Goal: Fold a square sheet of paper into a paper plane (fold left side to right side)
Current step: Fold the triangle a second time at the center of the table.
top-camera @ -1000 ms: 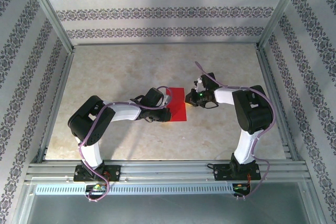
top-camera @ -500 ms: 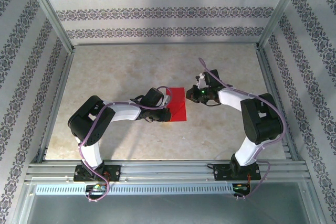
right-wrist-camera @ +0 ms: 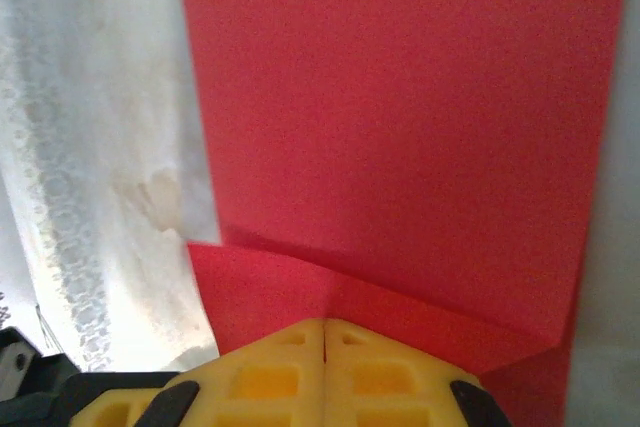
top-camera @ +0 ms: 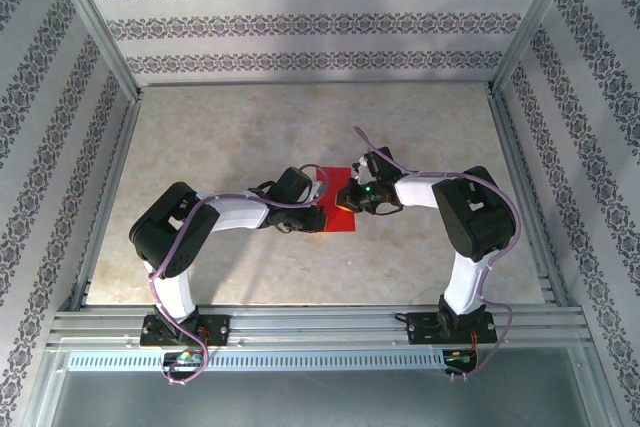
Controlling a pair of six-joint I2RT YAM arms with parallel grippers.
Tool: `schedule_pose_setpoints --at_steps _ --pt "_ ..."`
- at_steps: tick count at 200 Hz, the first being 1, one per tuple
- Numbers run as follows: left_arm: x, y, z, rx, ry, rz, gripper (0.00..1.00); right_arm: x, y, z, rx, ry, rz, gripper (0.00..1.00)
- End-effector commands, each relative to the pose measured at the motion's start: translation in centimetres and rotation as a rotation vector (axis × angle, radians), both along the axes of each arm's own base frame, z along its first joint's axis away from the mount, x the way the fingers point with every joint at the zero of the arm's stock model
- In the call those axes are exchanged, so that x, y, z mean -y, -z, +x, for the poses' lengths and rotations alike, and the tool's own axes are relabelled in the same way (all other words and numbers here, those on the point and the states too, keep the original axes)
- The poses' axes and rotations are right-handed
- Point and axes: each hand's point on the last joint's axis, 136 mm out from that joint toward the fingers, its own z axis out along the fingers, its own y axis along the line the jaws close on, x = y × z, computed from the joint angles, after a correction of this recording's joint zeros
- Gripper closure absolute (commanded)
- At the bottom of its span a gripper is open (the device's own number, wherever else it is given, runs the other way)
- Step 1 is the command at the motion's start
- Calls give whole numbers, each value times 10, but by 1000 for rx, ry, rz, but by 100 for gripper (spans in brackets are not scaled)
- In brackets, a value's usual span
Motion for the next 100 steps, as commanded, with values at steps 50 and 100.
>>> schedule_pose_setpoints --at_steps 50,100 --pt "14 -38 8 4 36 -68 100 15 33 -17 -95 14 -62 100" --pt "26 -38 16 1 71 -86 100 17 37 -20 -103 17 -70 100"
